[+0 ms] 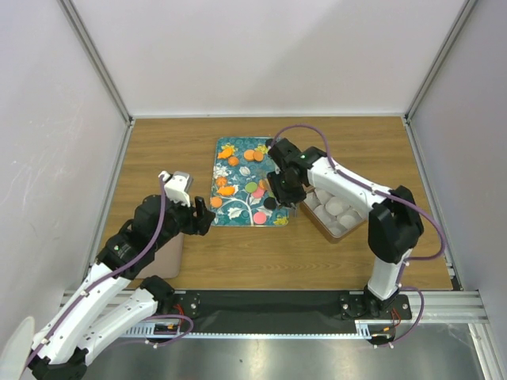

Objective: Pack the cookies

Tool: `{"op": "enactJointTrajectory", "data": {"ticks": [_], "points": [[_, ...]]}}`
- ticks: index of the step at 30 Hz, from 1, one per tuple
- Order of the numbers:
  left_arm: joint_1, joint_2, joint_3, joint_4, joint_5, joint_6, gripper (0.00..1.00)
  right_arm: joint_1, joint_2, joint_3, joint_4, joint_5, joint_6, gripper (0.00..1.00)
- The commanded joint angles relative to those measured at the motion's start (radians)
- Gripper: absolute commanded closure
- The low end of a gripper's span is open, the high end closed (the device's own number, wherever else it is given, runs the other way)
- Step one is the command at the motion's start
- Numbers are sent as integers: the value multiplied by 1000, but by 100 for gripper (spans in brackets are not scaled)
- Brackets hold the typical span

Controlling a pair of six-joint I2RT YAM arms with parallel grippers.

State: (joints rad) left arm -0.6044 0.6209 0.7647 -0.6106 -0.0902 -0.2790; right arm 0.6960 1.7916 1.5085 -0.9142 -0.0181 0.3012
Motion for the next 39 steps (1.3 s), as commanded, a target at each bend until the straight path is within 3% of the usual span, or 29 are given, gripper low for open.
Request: {"op": "enactJointTrajectory", "data": {"ticks": [1, 39], "points": [[-8, -13, -2, 15, -25, 4, 31, 13, 31, 91, 24, -26, -36, 51], [-8, -9, -2, 21, -11, 9, 31, 17, 54, 18, 46, 9, -13, 50]]}}
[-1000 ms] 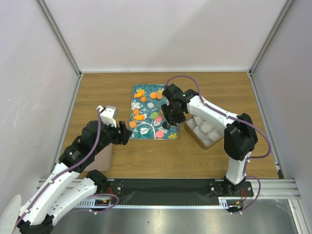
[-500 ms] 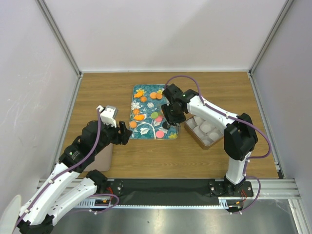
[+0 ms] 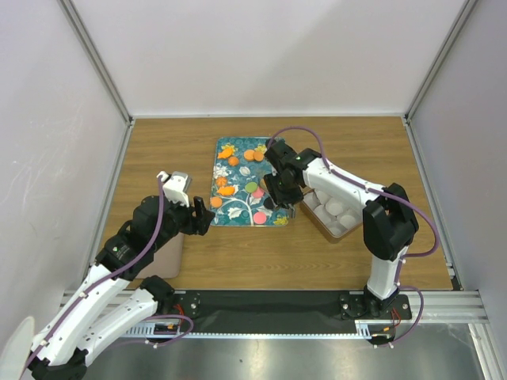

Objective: Pack the cookies

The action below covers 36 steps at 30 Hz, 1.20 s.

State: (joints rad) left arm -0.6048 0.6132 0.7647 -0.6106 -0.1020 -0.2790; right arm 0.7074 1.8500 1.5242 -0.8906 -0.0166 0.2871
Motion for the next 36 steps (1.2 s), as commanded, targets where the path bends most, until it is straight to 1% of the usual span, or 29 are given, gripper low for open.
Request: {"op": "enactJointTrajectory", "data": {"ticks": [1, 10, 11, 14, 19, 20, 24, 28, 31, 32, 35, 36], "points": [[-7, -3, -2, 20, -1, 8, 31, 6, -3, 4, 22, 7, 1, 50], [-9, -9, -2, 20, -2, 8, 31, 4, 9, 16, 13, 1, -5, 55], [-9, -9, -2, 18, -2, 8, 31, 4, 8, 17, 10, 4, -5, 58], [-7, -10, -2, 20, -2, 6, 31, -8, -14, 30, 5, 7, 0, 64], [-7, -10, -2, 21, -1, 8, 31, -31, -78, 63, -16, 15, 4, 67], [-7, -12, -2, 20, -1, 8, 31, -36, -90, 68, -19, 47, 6, 67], [-7, -13, -2, 20, 2, 8, 31, -51, -143, 71, -36, 66, 15, 68], [-7, -13, -2, 20, 1, 8, 31, -71, -219, 30, -54, 86, 29, 68], [-7, -15, -2, 23, 4, 8, 31, -97, -317, -16, -74, 101, 49, 68], [-7, -13, -2, 23, 7, 8, 31, -109, -378, -56, -82, 112, 53, 69], [-9, -12, -4, 23, 13, 9, 31, -143, -472, -120, -110, 125, 83, 68], [-7, -12, -2, 23, 16, 9, 31, -151, -529, -162, -119, 132, 92, 68]]}}
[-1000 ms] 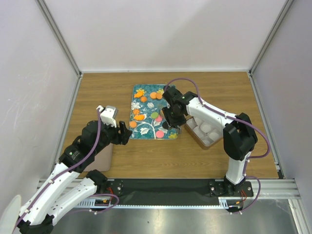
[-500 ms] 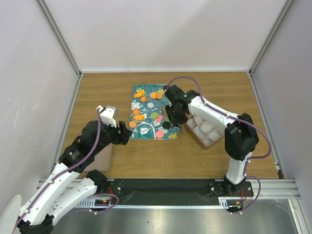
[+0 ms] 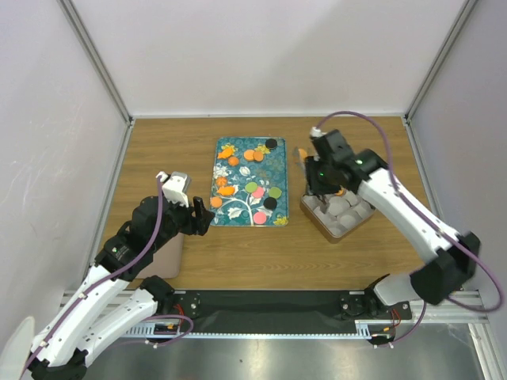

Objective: Pack the cookies

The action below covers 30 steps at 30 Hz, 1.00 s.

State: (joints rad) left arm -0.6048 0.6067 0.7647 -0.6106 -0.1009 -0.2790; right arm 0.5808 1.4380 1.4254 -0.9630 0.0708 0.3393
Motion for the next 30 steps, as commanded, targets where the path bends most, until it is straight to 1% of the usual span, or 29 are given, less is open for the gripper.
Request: {"op": "enactJointTrajectory", "data": {"ticks": [1, 3, 7, 12, 17, 30], "points": [[-7, -4, -4, 26, 18, 11, 31, -32, -142, -84, -68, 47, 56, 68], [-9, -1, -4, 26, 23, 11, 31, -36, -212, -141, -86, 69, 73, 68], [-9, 5, -2, 28, 27, 14, 31, -55, -296, -218, -123, 83, 107, 68], [-7, 5, -2, 28, 27, 14, 31, -62, -341, -313, -100, 49, 129, 68], [-7, 7, -2, 26, 26, 14, 31, -65, -326, -373, -46, 35, 126, 68], [-10, 7, -2, 23, 17, 11, 31, -99, -206, -378, 38, 27, 78, 68]]}}
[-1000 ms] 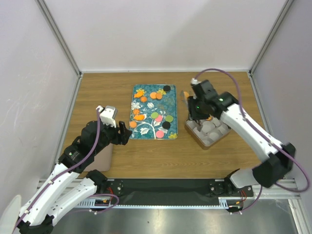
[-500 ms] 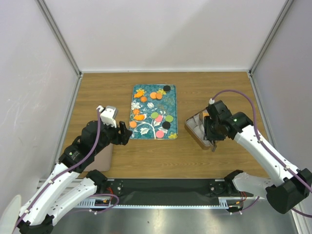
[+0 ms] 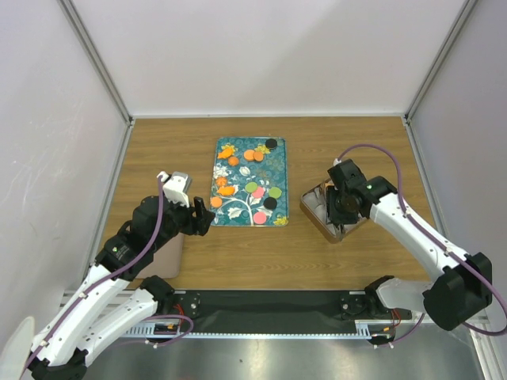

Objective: Pack the cookies

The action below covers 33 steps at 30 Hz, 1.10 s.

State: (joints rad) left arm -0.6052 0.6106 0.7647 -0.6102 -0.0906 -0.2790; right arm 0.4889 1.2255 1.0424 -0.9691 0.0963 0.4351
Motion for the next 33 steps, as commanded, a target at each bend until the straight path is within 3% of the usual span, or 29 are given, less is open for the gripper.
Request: {"op": "enactJointTrajectory", "data": {"ticks": [1, 20, 33], "points": [[-10, 3, -2, 24, 6, 11, 31, -12, 9, 4, 50, -3, -21, 68], [-10, 3, -2, 23, 6, 11, 31, -24, 38, -33, 99, -35, -33, 62], [-11, 2, -2, 24, 5, 11, 31, -26, 39, -21, 95, -35, -36, 50]]}}
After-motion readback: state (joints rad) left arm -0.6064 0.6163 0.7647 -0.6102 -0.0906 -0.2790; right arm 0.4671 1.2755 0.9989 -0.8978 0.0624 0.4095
